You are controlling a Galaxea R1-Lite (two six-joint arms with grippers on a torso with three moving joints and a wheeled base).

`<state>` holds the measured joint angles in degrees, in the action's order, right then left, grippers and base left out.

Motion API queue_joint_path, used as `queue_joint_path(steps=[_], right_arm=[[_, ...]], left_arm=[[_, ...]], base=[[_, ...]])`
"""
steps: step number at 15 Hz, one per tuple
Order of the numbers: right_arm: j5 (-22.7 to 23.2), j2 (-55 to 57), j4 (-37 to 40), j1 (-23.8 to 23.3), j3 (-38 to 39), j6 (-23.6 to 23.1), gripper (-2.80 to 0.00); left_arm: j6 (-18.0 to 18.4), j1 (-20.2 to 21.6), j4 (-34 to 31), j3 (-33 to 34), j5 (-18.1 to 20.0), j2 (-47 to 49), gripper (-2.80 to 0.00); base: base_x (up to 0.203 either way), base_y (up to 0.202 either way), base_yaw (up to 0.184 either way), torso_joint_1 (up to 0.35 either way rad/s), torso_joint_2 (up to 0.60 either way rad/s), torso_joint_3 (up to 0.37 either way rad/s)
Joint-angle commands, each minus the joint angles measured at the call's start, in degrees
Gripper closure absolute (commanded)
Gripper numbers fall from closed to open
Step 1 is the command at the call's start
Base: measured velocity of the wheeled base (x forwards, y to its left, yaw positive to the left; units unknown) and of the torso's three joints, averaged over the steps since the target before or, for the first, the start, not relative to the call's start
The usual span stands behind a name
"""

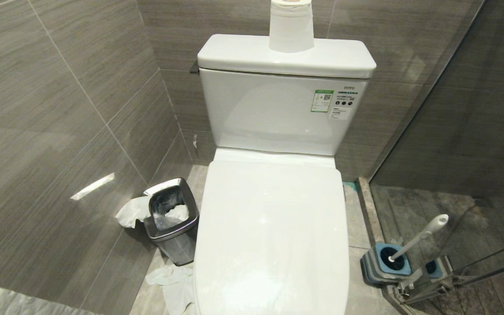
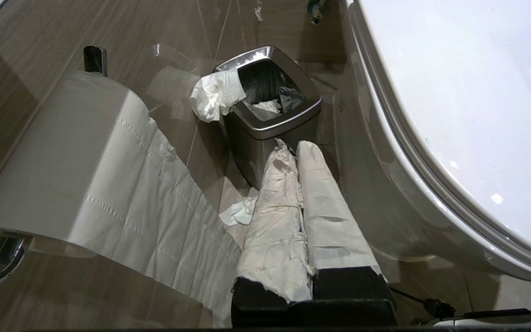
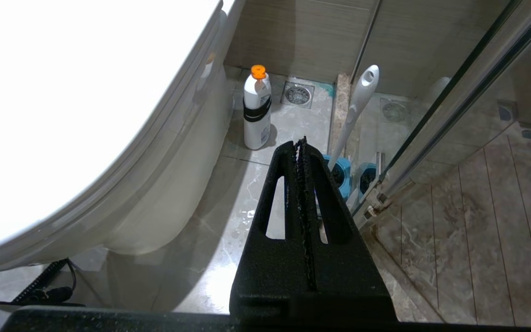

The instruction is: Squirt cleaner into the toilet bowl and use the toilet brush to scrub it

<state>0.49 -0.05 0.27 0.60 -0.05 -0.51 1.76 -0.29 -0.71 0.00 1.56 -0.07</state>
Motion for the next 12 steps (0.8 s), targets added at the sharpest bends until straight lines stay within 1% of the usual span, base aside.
queue_joint_path(steps=[1,12], right_arm=[[0.04,0.05,0.0,0.02,-0.03,-0.02,0.0],[0.04,0.05,0.0,0.02,0.05,-0.02,0.0]], left_arm=[[0.0,0.03,0.0,0.0,0.02,0.07,0.0],[0.0,0.03,0.0,0.0,0.02,0.07,0.0]], base=[[0.0,0.0,0.0,0.0,0.0,0.0],[0.0,0.0,0.0,0.0,0.0,0.0]])
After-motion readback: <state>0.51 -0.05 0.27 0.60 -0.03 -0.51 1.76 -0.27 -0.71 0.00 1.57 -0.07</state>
